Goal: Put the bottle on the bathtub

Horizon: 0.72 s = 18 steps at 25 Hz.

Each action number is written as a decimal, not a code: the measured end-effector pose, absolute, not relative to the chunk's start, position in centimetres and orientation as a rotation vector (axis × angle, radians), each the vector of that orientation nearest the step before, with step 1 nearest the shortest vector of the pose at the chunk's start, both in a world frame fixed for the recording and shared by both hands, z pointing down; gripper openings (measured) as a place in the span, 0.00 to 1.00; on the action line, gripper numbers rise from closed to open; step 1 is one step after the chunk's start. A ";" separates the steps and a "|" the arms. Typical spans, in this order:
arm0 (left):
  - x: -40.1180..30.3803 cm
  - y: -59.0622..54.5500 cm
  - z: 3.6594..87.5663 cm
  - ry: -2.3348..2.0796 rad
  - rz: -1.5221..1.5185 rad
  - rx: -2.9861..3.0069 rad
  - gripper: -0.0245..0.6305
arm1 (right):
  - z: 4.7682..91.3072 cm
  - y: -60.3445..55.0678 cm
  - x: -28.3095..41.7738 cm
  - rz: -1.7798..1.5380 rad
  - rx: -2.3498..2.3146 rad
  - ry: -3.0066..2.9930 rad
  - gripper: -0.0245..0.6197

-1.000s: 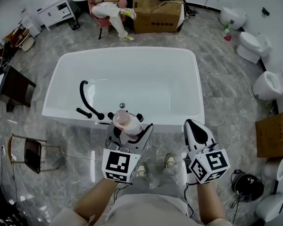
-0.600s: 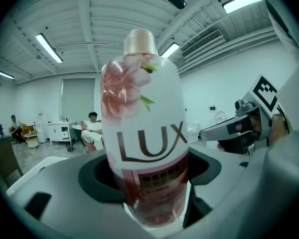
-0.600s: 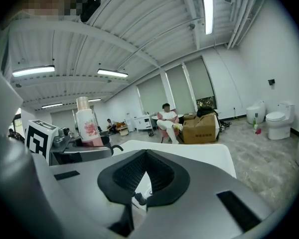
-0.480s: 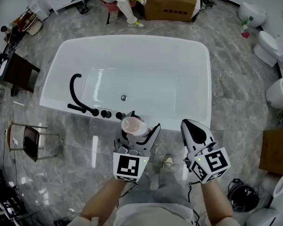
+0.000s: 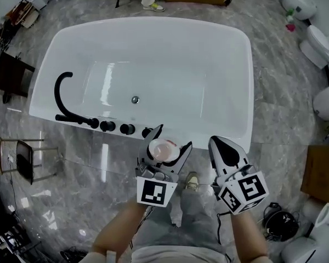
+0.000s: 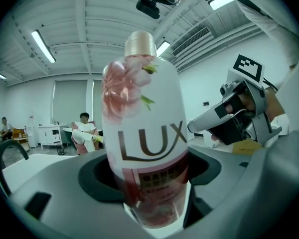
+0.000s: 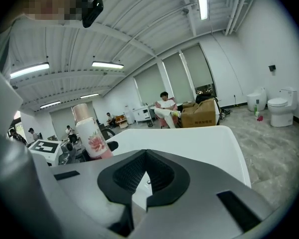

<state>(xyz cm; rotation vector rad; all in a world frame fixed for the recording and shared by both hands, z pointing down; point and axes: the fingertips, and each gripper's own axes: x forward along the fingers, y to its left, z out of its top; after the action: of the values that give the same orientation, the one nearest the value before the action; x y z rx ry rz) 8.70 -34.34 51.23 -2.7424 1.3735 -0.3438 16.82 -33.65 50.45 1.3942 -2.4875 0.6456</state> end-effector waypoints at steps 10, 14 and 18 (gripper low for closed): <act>10.3 -36.2 61.5 1.352 -0.382 -2.731 0.60 | 59.7 -35.1 18.4 0.715 1.397 -2.417 0.08; 10.0 -36.2 64.2 1.344 -0.408 -2.727 0.60 | 62.2 -35.2 18.0 0.736 1.381 -2.405 0.08; 9.9 -36.5 65.7 1.393 -0.383 -2.707 0.60 | 64.1 -34.8 17.8 0.750 1.362 -2.392 0.08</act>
<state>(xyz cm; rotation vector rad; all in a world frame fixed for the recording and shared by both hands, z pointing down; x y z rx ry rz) 9.90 -36.50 65.74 -2.7073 1.3928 -0.3826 17.80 -34.81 64.10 1.3623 -2.3917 0.7502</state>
